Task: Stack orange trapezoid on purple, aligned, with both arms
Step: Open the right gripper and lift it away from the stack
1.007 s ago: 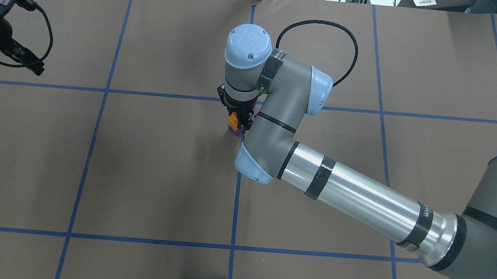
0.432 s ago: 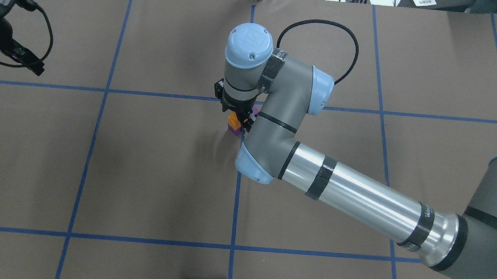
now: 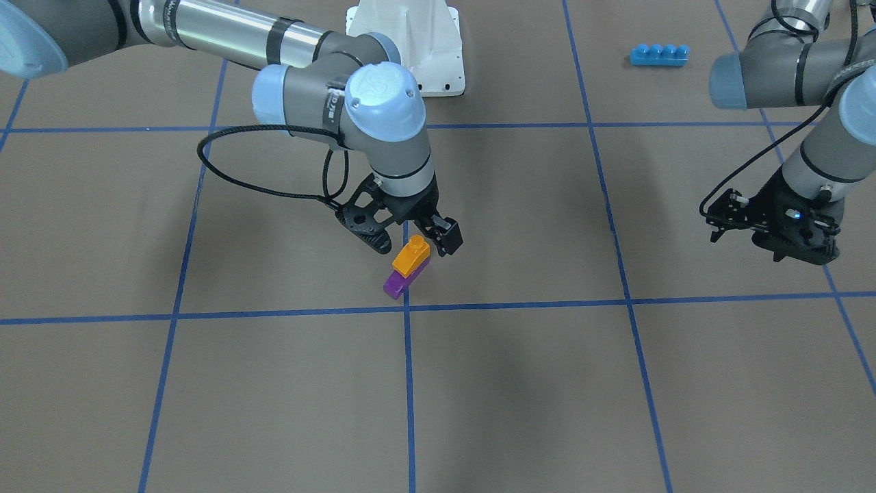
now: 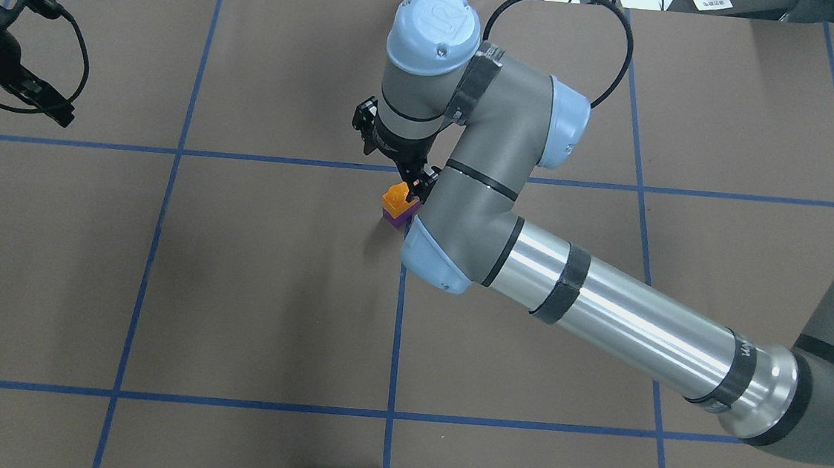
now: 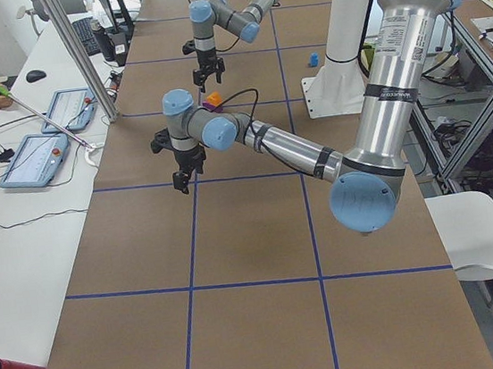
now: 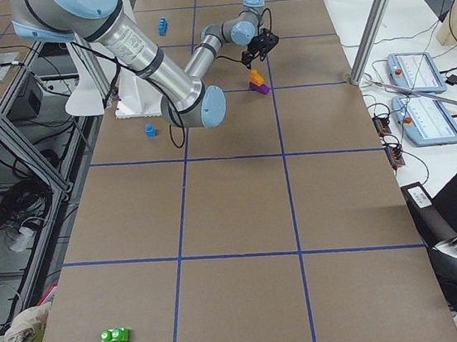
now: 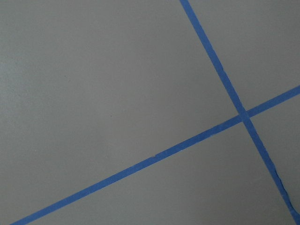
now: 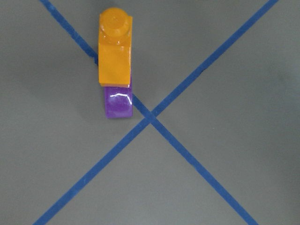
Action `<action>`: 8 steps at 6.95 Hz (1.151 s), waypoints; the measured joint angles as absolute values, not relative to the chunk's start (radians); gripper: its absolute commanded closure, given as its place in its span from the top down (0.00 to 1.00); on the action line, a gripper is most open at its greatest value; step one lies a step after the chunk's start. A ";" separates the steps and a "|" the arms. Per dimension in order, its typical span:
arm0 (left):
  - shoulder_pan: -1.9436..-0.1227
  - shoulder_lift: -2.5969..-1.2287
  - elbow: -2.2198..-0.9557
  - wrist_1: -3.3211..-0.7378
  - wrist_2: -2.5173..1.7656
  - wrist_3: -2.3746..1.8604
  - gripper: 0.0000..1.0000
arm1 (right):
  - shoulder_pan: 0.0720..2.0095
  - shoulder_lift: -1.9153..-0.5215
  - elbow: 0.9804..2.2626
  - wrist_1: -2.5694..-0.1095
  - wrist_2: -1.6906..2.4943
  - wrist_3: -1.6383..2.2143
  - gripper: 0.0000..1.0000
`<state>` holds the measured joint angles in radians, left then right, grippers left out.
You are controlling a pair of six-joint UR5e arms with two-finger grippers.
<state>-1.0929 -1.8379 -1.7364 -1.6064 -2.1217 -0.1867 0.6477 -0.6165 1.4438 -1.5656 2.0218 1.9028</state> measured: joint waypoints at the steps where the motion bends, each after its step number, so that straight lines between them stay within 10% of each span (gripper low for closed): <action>1: -1.098 -1.828 -1.747 -1.608 -2.122 -0.187 1.00 | 0.687 -0.653 1.598 -1.704 2.028 1.799 1.00; 4: -1.197 -1.779 -1.764 -1.607 -2.180 -0.157 1.00 | 0.905 -0.963 1.948 -1.903 2.084 1.260 1.00; 8: -1.460 -1.658 -1.680 -1.599 -2.331 -0.011 1.00 | 1.303 -1.404 1.909 -1.820 2.309 0.407 1.00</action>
